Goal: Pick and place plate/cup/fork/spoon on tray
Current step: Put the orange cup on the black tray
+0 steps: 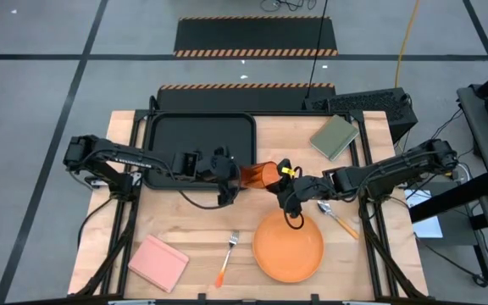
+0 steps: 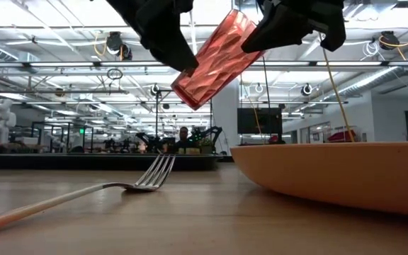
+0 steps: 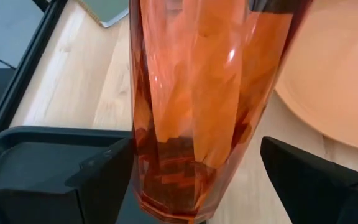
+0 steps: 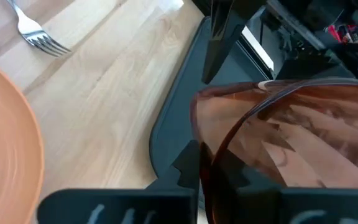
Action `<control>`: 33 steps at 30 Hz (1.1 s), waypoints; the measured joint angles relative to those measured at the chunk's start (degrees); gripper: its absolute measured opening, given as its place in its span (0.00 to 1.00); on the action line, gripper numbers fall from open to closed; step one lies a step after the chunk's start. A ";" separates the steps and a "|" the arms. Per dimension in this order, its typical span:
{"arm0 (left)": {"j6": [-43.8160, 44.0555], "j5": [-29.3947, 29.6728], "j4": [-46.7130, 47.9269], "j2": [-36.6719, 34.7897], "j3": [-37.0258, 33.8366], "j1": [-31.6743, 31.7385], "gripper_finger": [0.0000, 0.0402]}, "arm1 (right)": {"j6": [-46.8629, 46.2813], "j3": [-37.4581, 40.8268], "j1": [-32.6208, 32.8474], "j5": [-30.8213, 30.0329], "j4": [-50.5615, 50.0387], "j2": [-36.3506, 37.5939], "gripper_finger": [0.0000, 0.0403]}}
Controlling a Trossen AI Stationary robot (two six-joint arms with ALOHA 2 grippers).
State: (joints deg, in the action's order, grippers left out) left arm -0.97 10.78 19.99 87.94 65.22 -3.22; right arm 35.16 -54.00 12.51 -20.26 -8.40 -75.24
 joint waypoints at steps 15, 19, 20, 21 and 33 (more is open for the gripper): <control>-3.46 -3.65 -3.34 -0.99 -2.61 2.29 0.88 | 0.29 0.02 -0.02 -0.29 0.57 0.00 0.01; -3.95 -5.27 -3.95 -1.08 -2.59 2.25 0.88 | 0.66 0.00 0.00 -0.23 0.76 0.09 0.01; -3.91 -5.36 -3.81 -0.78 -2.59 2.30 0.88 | 0.68 0.00 0.00 -0.17 0.78 0.11 0.01; -3.92 -5.46 -3.88 -0.51 -2.55 2.35 0.88 | 0.69 0.00 0.00 -0.14 0.75 0.19 0.01; -2.05 -11.32 -2.98 -1.27 -2.48 4.41 0.93 | 1.70 0.00 -0.13 -0.14 1.98 0.31 0.01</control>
State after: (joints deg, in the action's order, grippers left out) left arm -3.02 -0.54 17.01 86.67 62.74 1.19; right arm 36.86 -53.99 12.39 -20.40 -6.41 -74.94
